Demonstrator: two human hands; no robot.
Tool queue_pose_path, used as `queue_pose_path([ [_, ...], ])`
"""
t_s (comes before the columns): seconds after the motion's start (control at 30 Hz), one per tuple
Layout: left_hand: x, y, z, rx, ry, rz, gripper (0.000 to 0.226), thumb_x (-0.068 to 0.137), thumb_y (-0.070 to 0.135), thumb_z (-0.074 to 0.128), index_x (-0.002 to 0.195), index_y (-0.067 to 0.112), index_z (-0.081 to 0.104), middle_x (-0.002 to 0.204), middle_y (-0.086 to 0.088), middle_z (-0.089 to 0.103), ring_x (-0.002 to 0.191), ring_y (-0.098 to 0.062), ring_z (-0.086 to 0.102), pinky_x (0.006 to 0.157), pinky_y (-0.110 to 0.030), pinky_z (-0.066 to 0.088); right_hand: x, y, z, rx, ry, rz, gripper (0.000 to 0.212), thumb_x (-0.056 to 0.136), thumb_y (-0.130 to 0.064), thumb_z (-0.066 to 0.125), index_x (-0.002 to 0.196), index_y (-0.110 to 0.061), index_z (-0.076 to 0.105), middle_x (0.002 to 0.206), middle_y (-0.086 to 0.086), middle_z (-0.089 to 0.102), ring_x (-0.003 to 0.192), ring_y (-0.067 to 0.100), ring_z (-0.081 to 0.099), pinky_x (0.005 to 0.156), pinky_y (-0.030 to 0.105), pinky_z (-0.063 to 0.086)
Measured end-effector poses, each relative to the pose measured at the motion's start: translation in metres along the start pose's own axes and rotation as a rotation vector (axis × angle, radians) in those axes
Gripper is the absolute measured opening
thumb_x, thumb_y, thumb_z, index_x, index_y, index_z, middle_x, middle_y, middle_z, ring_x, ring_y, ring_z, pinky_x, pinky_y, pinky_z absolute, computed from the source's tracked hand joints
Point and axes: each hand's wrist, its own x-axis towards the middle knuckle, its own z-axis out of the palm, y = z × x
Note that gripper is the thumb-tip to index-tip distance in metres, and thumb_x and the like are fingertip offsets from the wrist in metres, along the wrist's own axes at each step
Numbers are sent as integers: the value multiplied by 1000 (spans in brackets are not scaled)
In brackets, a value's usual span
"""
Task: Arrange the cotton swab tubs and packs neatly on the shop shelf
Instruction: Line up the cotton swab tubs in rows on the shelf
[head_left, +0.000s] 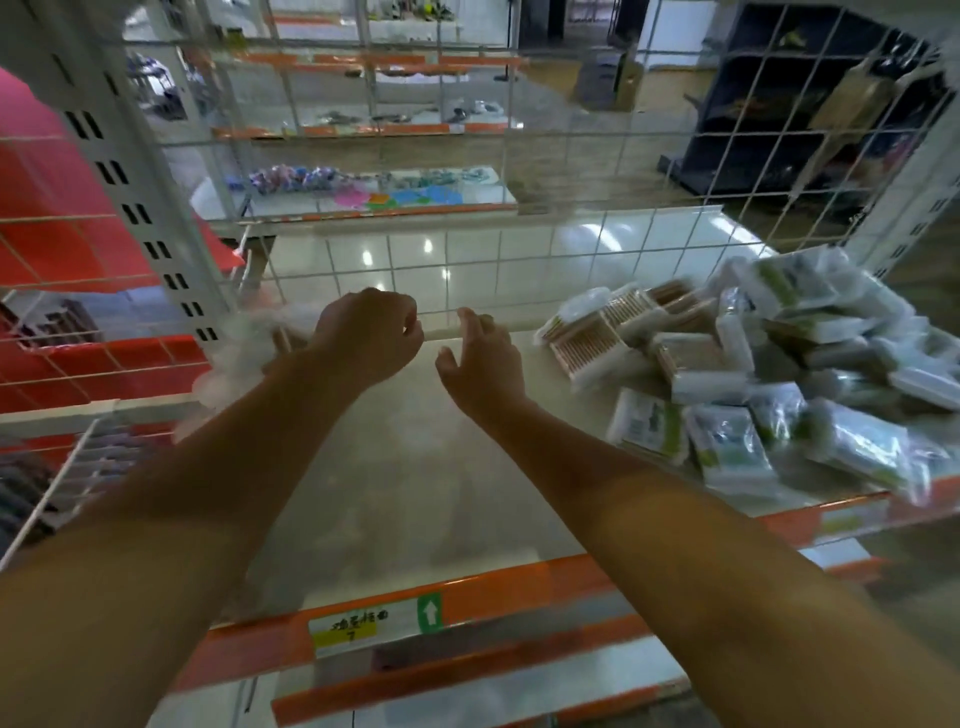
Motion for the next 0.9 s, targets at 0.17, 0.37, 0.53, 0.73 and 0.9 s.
queue_pose_path([
  [0.17,13,48,16,8,-38,6,25,92,28,46,93,11,65,75,-1,58,67,-17,52,60,-25,36,1,35,-39,-16,20,7,51,90,-21,49,138,-10,35,136,10,45,122,25,42,98,34,36],
  [0.37,28,116,29,-9,-57,26,25,93,28,46,97,13,66,82,-2,63,72,-18,56,62,-26,41,-1,82,-86,-24,51,41,47,87,-15,49,134,-10,41,131,11,48,119,27,44,98,36,36],
  [0.53,42,175,38,-18,-73,37,26,93,26,44,95,12,66,88,-7,66,80,-24,62,67,-31,46,1,118,-123,-24,62,9,46,90,-14,45,136,-9,40,134,13,47,122,27,43,99,36,35],
  [0.73,57,243,35,2,-71,55,20,91,23,51,104,14,64,93,-7,65,82,-22,59,69,-31,43,-2,164,-168,1,87,-47,43,87,-5,46,130,-8,49,133,9,49,120,22,46,98,30,37],
  [0.9,66,299,41,-62,-20,126,25,94,22,43,107,14,63,92,-7,65,85,-25,61,71,-31,43,-12,212,-202,-5,232,-90,37,82,4,46,116,-3,59,121,12,58,113,25,51,91,28,38],
])
